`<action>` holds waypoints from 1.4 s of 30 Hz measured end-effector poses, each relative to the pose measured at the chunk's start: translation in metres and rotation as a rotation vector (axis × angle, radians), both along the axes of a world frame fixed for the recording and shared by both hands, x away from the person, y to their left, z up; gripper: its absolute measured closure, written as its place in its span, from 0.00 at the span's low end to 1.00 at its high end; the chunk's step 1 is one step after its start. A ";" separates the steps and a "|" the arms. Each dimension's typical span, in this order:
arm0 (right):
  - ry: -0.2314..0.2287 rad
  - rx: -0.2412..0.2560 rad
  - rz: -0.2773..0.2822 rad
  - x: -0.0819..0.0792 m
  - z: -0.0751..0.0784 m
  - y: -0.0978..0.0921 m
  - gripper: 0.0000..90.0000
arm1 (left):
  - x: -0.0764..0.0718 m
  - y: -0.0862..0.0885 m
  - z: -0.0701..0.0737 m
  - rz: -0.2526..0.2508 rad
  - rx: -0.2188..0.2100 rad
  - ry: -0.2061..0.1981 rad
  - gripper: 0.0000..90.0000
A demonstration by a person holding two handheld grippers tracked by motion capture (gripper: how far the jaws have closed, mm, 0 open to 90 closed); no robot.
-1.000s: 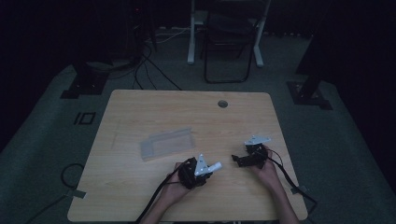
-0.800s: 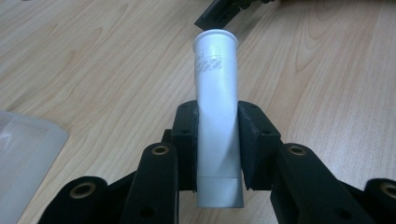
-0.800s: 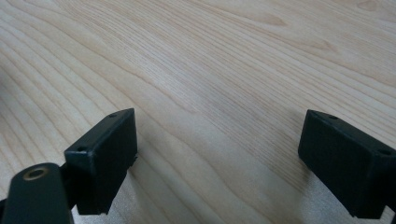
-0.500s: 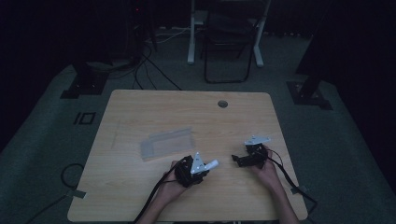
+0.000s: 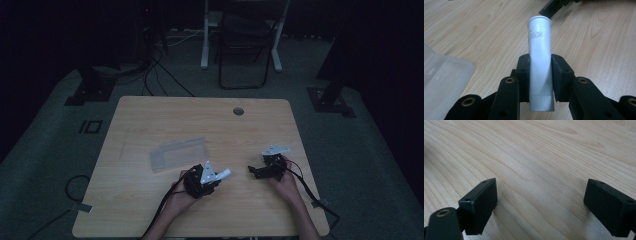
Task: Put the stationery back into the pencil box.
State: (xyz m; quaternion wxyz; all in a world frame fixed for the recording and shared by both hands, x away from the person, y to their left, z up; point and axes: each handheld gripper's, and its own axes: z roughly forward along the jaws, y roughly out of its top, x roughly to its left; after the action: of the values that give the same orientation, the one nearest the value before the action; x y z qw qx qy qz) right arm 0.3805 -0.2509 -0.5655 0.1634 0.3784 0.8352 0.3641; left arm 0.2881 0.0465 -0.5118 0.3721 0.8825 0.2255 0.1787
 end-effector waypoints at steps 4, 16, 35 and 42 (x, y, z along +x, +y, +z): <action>-0.001 -0.001 0.001 0.000 0.000 0.000 0.13 | 0.001 0.003 0.001 0.002 0.001 -0.001 0.78; 0.000 0.001 -0.001 0.000 0.000 0.000 0.13 | 0.006 0.011 0.004 0.021 -0.014 -0.002 0.78; 0.000 0.001 -0.001 0.000 0.000 0.000 0.13 | 0.016 0.029 0.015 0.055 -0.033 -0.017 0.78; 0.000 0.001 -0.001 0.000 0.000 0.000 0.13 | 0.021 0.035 0.016 0.059 -0.035 -0.013 0.78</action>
State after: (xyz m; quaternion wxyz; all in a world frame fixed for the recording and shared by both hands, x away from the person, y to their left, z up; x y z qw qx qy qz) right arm 0.3805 -0.2507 -0.5655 0.1633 0.3790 0.8348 0.3645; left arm 0.3095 0.0813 -0.4954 0.3835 0.8676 0.2521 0.1916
